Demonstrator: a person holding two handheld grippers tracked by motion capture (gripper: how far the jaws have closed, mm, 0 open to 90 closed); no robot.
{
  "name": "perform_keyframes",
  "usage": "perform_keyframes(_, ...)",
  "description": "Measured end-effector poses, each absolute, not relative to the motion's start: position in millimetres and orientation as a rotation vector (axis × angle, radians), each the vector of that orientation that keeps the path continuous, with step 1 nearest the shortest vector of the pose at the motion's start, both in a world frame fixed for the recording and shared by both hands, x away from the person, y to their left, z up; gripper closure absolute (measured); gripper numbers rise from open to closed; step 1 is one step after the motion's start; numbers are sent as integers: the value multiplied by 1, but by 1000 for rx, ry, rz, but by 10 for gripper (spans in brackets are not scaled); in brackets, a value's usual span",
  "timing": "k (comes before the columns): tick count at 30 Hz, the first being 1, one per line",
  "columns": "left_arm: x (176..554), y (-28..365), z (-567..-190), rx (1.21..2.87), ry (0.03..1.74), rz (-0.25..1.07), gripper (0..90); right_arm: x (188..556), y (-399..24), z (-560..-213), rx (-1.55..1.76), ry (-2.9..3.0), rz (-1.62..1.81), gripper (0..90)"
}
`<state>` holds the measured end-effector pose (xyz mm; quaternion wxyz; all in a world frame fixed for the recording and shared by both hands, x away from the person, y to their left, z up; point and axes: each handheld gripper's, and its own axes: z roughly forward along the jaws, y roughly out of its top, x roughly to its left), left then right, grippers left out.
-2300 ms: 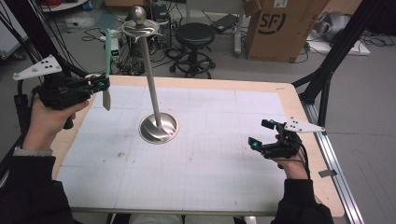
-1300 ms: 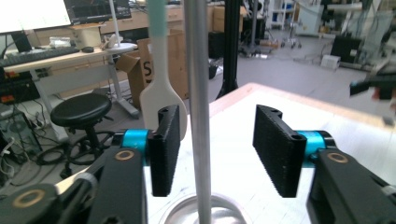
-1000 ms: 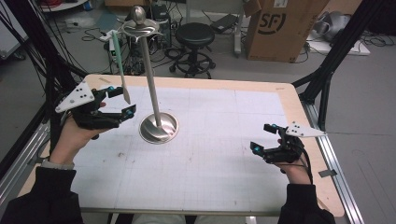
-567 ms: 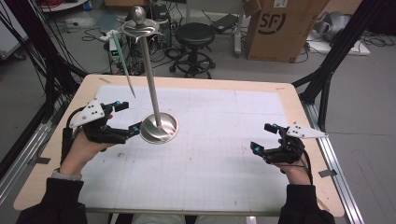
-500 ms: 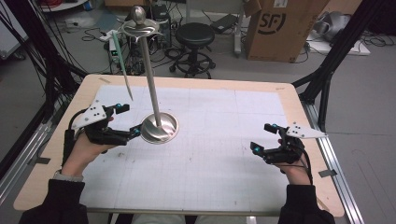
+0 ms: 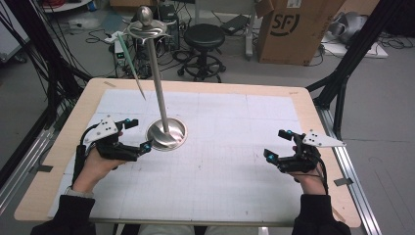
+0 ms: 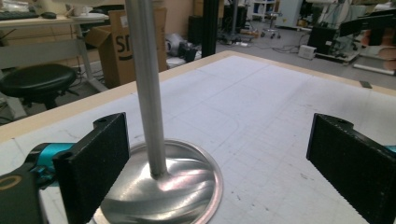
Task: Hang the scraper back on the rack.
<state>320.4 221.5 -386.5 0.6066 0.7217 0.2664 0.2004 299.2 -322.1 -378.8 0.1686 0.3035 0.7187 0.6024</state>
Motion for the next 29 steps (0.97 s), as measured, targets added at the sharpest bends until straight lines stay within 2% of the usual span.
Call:
perform_keyframes(11, 317, 240, -414, 1689, 729, 464, 61, 299, -329, -382, 878, 2010, 1726, 7)
perform_keyframes(17, 317, 254, -419, 1687, 783, 547, 61, 300, -329, -385, 888, 2014, 1723, 8)
perform_keyframes(29, 317, 262, -425, 1668, 841, 534, 61, 303, -332, -391, 928, 1996, 1705, 7)
